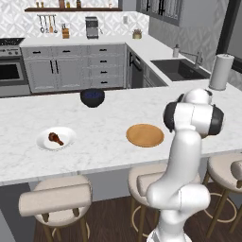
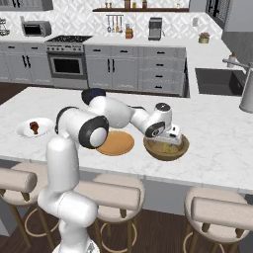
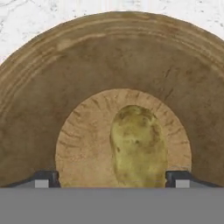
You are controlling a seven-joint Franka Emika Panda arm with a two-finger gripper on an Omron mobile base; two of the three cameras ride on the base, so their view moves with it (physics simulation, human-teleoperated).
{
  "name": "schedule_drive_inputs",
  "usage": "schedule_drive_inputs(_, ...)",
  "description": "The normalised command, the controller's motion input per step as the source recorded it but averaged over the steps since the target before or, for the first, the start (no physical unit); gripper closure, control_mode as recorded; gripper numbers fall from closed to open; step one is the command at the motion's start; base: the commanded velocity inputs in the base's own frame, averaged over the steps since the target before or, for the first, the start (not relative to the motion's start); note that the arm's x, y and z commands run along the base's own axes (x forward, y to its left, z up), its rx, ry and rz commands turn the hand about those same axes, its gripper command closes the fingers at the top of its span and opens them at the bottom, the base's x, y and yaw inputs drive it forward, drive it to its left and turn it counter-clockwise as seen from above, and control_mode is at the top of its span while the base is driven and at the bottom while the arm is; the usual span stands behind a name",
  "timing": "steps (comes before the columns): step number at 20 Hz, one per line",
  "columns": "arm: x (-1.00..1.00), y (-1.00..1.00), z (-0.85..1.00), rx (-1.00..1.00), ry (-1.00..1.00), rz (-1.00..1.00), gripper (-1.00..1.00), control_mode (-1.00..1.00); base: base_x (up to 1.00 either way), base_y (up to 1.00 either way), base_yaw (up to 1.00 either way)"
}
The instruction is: Pick the chicken drumstick and potato from their plates and place them in the bowl. Then put the bowl in the fridge.
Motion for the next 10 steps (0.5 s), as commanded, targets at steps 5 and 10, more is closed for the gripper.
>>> schedule_drive_inputs(5, -0.52, 0.98, 0.8, -0.06, -0.1, -0.01, -1.0, -1.0, 0.0, 0.0, 0.0)
schedule_drive_inputs(10, -0.2, 0.91, 0.91, 0.0, 0.05, 0.01, -1.0, -1.0, 0.0, 0.0, 0.0)
